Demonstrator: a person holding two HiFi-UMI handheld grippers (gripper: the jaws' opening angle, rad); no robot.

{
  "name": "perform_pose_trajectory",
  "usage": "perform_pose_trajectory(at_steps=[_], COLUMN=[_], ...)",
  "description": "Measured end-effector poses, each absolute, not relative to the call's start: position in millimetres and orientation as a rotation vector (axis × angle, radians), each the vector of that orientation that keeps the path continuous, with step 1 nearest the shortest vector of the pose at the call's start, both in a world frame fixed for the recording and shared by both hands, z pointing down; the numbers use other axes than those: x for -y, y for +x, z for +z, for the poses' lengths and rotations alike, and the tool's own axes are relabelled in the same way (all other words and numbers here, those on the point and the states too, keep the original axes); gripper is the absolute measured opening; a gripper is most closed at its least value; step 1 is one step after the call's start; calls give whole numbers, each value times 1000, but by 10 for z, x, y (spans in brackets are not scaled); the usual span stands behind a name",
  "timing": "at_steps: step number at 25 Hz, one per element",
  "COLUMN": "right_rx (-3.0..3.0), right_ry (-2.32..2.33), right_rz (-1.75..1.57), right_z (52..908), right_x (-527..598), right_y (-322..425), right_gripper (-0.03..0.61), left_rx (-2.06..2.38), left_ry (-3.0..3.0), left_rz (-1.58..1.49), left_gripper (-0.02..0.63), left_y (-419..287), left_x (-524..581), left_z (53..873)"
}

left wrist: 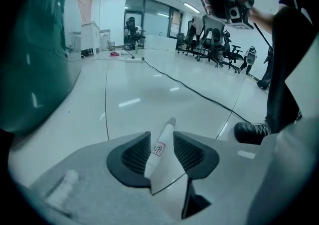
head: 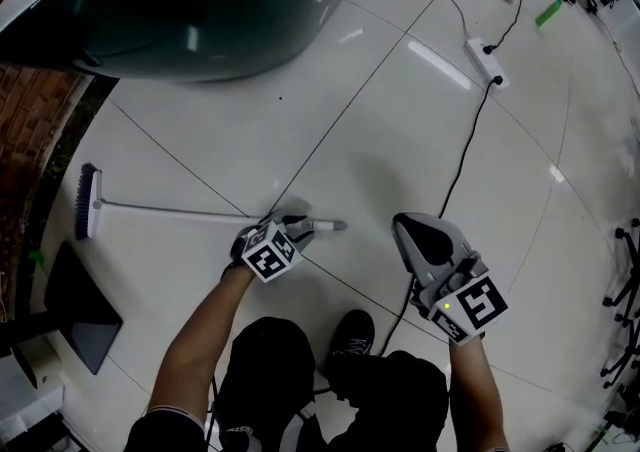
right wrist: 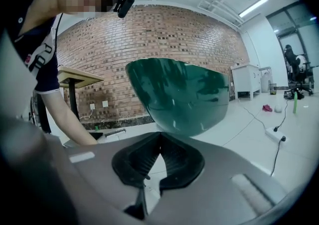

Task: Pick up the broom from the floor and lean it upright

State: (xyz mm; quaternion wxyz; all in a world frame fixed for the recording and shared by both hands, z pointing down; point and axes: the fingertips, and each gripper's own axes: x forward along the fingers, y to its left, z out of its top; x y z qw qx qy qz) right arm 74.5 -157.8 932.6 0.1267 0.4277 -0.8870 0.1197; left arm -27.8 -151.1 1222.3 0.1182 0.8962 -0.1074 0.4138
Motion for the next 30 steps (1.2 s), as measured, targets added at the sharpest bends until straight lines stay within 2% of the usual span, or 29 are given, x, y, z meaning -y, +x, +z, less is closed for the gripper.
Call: perform_pose_trajectory(at_steps=[5, 11, 13, 14, 17, 22, 30], right_rx=[2583, 2572, 2566, 2562, 2558, 2572, 2549], right_ry=[1277, 1325, 1335, 1341, 1373, 1383, 1315], right_rz=[394, 423, 418, 415, 405, 381, 420], right_z=[9641, 9741, 9728, 9716, 9642, 9415, 8479], right_x=[1555, 1483, 1450, 1437, 1422, 1510, 1733], right_y=[798, 835, 868, 898, 1017, 1133, 1054], right_gripper=[6, 5, 6, 6, 5, 5, 6], left_rx=[237, 37, 19, 15, -29, 25, 159], left_ry=[2633, 2609, 2604, 2605, 2621, 2723, 2854], left_rz=[1284, 1444, 1518, 1551, 1606, 1483, 1279], left_gripper=[184, 189, 183, 141, 124, 123, 123], left_y=[-251, -185, -206, -211, -198, -163, -376], left_x=[1555, 1454, 1453, 1461, 1427, 1577, 1836], left_z=[12620, 12918, 12995, 13013, 12950, 12284, 10385])
